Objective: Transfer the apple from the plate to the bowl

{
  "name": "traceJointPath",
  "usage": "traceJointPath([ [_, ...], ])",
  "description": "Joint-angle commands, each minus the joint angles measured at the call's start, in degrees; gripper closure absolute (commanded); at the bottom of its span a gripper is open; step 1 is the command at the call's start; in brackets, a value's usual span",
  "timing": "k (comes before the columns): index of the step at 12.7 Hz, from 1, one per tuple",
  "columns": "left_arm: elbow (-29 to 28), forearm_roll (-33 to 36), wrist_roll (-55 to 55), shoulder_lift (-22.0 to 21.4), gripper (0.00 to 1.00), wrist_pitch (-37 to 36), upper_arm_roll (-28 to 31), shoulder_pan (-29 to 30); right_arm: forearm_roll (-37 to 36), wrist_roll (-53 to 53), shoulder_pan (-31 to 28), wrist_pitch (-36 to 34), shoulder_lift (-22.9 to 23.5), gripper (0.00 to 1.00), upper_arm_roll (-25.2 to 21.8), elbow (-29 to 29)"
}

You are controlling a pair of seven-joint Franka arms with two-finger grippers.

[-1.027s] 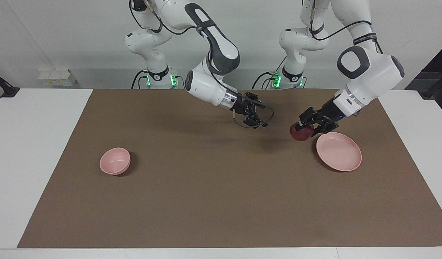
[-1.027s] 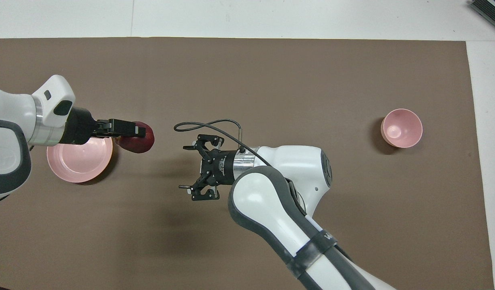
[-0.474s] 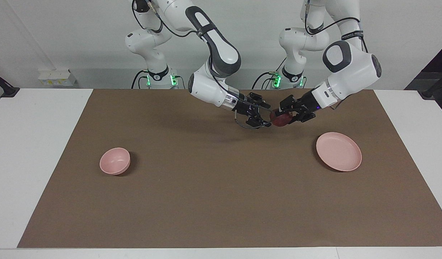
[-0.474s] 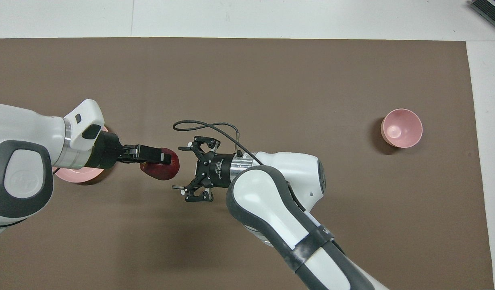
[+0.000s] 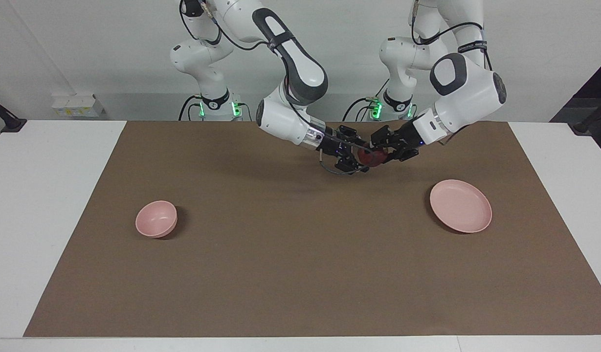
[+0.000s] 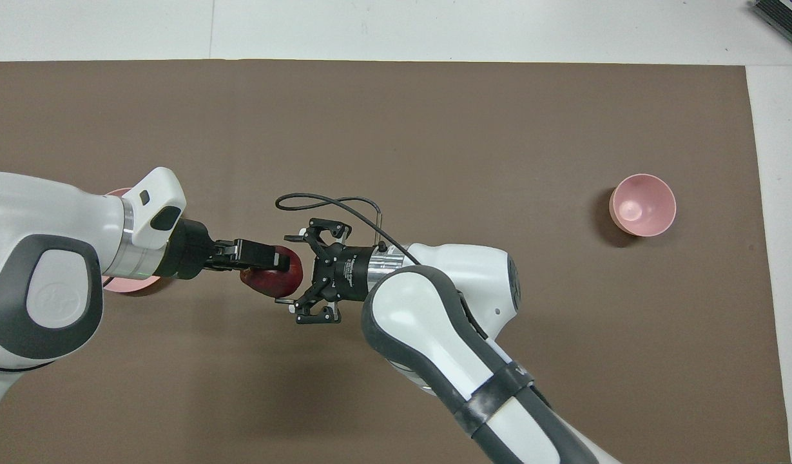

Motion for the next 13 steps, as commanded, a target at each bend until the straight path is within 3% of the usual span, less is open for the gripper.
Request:
traceJointPath([
  [1,-0.9,-2.7,-2.3,-1.5,1.0,0.3,0.8,-2.4,2.1,-2.5,-0.2,1.4,0.0,0.0,0.2,0.5],
  [2,-0.9,-2.9,-2.8,-1.5,1.0,0.3,0.7,-2.4,2.2,-3.3,-0.1,1.4,0.0,0.11,0.2,0.6],
  [3,-0.9,-3.0,-3.0,-1.5,1.0,0.2,0.7,-2.5,2.5,-3.2,-0.2,1.4,0.1,0.83,0.2,0.8],
  [4,-0.8,-3.0,-3.1,-1.5,1.0,0.2,0.7,-2.6,2.5,-2.7,-0.2,1.2,0.1,1.0,0.2,1.0],
  [10,2.0,-2.8,-5.1,0.0,1.0,-0.5,0.8,-2.6,2.3,-2.1,-0.8,1.2,-0.5,1.0,0.1,1.0],
  [11,2.6,-2.8,-5.2,0.3,0.86,-0.7,0.8,-2.6,1.8,-1.9,-1.2,0.9,-0.9,1.0,0.1,0.9],
  [13,3.3,-2.0,-5.9,0.4,0.25,-0.2,0.9,-2.8,1.2,-1.6,-1.5,0.9,-2.2,1.0,0.0,0.3],
])
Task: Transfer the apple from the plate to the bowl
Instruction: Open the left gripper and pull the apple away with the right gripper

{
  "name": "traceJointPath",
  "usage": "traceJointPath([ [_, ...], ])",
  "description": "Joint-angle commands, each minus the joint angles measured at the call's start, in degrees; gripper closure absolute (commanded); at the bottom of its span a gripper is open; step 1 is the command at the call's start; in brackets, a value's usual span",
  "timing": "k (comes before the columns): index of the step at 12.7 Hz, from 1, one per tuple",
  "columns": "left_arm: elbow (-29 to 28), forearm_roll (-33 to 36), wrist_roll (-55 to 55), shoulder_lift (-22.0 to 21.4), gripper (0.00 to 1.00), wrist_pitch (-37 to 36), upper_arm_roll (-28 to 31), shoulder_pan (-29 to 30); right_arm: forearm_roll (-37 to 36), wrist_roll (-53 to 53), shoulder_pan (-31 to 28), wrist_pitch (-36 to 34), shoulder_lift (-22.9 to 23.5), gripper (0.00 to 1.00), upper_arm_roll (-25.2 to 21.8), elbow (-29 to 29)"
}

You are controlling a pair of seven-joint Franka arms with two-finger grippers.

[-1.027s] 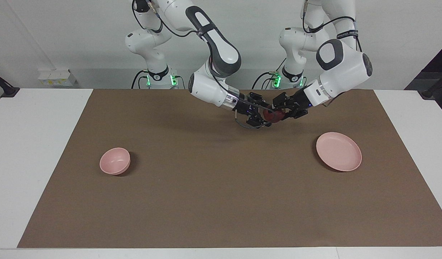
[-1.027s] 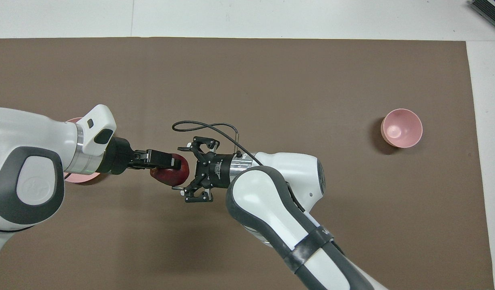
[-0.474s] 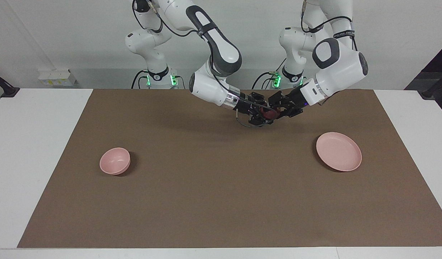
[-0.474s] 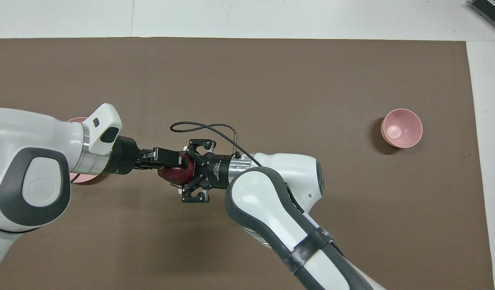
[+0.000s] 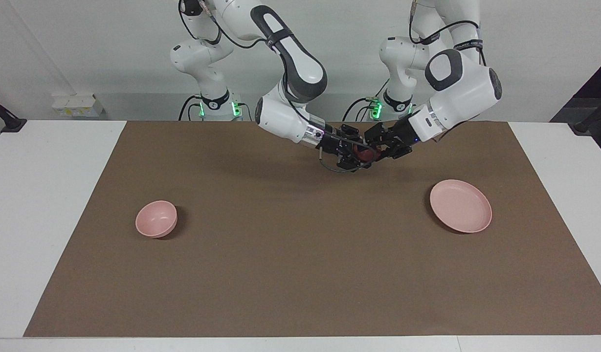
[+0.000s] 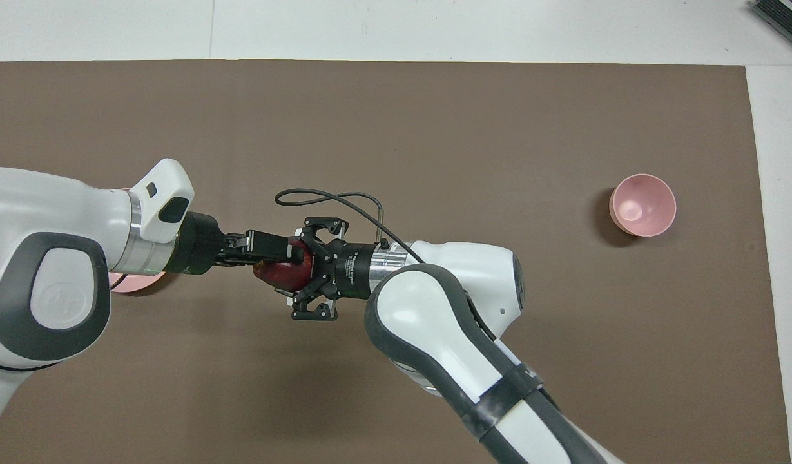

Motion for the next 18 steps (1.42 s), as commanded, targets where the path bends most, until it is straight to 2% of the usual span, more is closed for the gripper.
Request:
traceJointPath([
  [1,1.4,-0.2,-3.1,0.2,0.17,-1.3,0.8,-1.3,0.1,-0.9,-1.1,0.8,-1.8,1.0,0.0,-0.4],
  [3,1.8,1.6,-4.7,0.3,0.0,-1.0,0.7,-1.8,-1.9,-0.2,-2.0,0.9,-3.1,1.0,0.0,-1.3],
  [6,4.4,10.8,-4.7,0.6,0.0,-1.7,0.7,-2.4,-4.3,0.3,-2.4,0.8,-3.8,1.0,-0.1,-2.0],
  [9,4.8,18.8,-4.7,0.6,0.0,-1.7,0.8,-2.1,-11.2,0.9,-3.5,0.0,-5.5,1.0,0.0,-3.0],
  [12,5.2,19.6,-4.4,-0.3,0.0,-1.8,1.7,-1.4,-18.0,1.1,-5.0,-2.9,-6.5,1.0,-0.2,-3.0],
  [14,6.5,21.4,-4.2,-0.3,0.0,-3.8,1.7,0.3,-25.0,1.3,-6.9,-6.3,-7.3,1.0,-0.3,-2.7],
  [18,7.7,30.6,-4.0,-0.1,0.0,-4.6,1.7,1.7,-39.6,1.2,-11.1,-13.2,-8.4,1.0,-0.4,-0.7],
])
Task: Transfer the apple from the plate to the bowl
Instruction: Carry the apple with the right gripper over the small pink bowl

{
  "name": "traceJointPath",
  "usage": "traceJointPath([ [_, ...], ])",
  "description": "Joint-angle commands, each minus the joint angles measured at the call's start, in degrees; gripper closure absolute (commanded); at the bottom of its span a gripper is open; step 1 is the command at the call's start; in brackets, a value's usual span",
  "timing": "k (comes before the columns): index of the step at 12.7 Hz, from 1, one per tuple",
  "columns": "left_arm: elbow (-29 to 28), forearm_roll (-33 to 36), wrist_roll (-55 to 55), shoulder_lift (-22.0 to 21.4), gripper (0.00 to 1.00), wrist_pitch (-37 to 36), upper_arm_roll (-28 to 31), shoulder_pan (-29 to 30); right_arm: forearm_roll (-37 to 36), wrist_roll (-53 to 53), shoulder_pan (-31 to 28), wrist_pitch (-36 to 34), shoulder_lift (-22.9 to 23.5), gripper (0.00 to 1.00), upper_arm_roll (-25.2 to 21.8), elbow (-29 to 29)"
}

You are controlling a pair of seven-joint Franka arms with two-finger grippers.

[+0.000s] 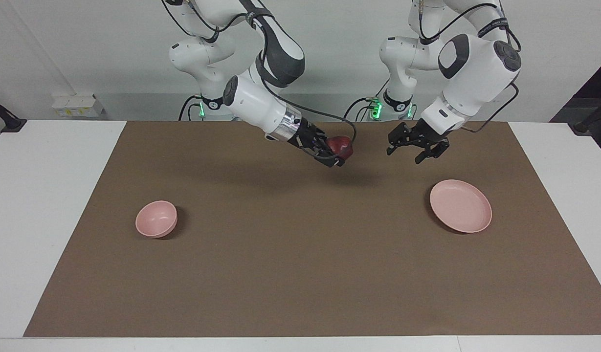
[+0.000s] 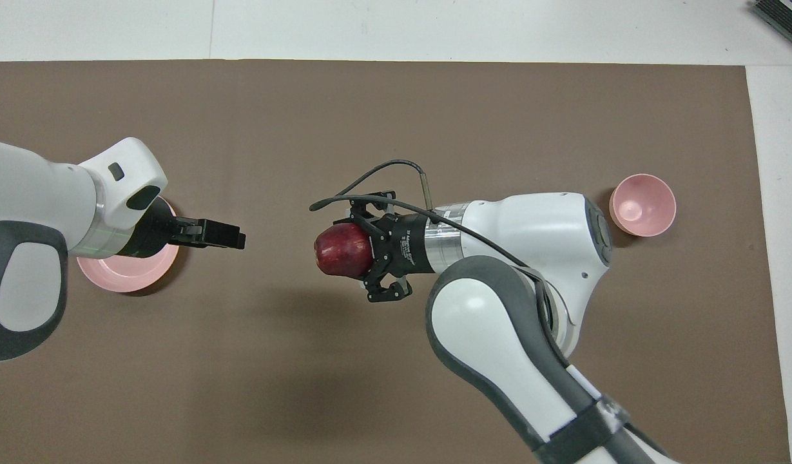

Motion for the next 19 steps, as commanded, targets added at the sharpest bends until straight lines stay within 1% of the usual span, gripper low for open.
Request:
traceJointPath([
  [1,1.9,7.0,0.5,0.3,0.0,-1.4,-0.4,2.0,-9.3,0.6,-2.6,-4.0,-1.1,1.0,0.2,1.1],
  [2,2.2,10.6,0.7,0.6,0.0,-0.8,-0.5,2.1,-14.2,0.0,-3.3,-4.7,-1.2,1.0,0.2,1.3],
  [4,3.9,14.1,2.9,1.6,0.0,-0.4,-0.7,4.3,-21.6,-0.5,-4.3,-6.5,-1.3,1.0,0.2,1.9],
  [6,10.3,14.3,7.4,5.3,0.0,-1.4,-0.7,6.3,-28.8,-1.4,-5.0,-8.2,-1.2,1.0,0.2,2.9],
  [8,13.5,14.8,7.8,5.8,0.0,-1.8,-0.9,8.1,-37.7,-3.3,-6.0,-10.2,-1.3,1.0,0.2,3.0],
  [9,14.7,15.1,7.8,5.7,0.0,-2.7,-1.1,9.0,-42.7,-5.9,-6.3,-11.6,-1.4,1.0,0.2,3.0],
  [11,19.5,15.4,9.0,5.4,0.0,-8.8,-1.2,10.8,-51.0,-7.1,-7.7,-12.1,-1.6,1.0,0.2,2.8],
  [13,24.6,15.3,13.0,4.8,0.0,-16.8,-1.3,12.8,-56.6,-8.9,-8.4,-11.9,-1.6,1.0,0.2,2.6],
  [15,27.0,15.2,15.0,4.6,0.0,-22.9,-2.1,14.8,-62.5,-10.7,-10.8,-11.3,-1.6,1.0,0.3,2.1],
  [17,29.7,15.1,15.7,4.8,0.0,-25.6,-2.1,14.8,-67.8,-11.5,-13.4,-10.5,-1.8,1.0,0.2,0.6],
  [18,29.7,15.1,15.7,4.7,0.0,-26.8,-2.1,14.7,-71.2,-11.7,-15.0,-8.4,-3.0,1.0,0.4,-1.6],
  [19,29.8,15.1,15.7,4.8,0.0,-27.6,-1.9,14.7,-72.8,-11.7,-16.2,-5.6,-3.7,1.0,0.2,-3.8],
])
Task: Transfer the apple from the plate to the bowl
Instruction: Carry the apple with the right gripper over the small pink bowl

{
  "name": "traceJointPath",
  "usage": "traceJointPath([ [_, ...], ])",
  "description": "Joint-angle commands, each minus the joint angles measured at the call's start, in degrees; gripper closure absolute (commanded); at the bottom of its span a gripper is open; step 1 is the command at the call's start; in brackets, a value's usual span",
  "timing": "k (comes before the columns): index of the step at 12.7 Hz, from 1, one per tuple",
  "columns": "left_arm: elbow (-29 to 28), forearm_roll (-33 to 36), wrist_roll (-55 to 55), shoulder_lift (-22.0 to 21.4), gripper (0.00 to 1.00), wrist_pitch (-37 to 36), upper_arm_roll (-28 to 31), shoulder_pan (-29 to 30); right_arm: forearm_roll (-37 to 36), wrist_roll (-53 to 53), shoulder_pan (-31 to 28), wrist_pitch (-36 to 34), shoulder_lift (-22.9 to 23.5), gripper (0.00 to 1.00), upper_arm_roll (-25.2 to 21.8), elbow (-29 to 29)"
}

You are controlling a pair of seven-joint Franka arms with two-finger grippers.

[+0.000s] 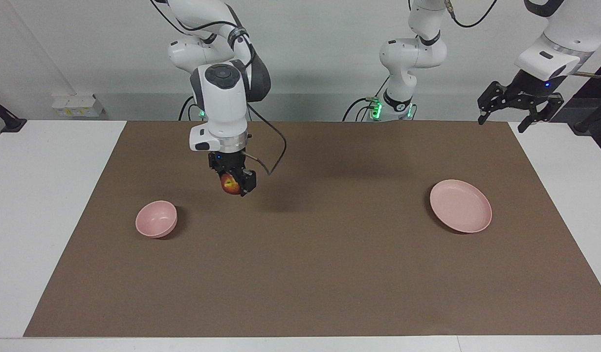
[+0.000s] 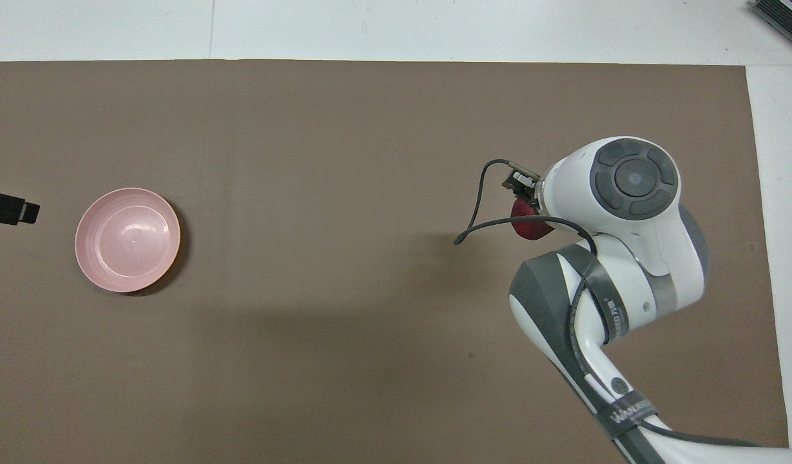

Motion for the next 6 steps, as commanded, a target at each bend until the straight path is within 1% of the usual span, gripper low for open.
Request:
traceJointPath([
  [1,1.7,1.0,0.8,0.8,0.0,-2.9,-0.3,0.5,-4.9,-1.4,-3.9,6.3,-3.4,1.0,0.4,-6.8],
  [3,1.0,0.3,0.5,-0.9,0.0,-2.4,-0.1,0.8,-13.8,-1.5,-7.2,11.2,-5.3,1.0,0.5,-11.3],
  [6,-1.0,0.4,-2.3,-2.3,0.0,-3.5,0.3,1.1,-22.6,-2.2,-13.7,18.6,-5.7,1.0,0.5,-15.1],
])
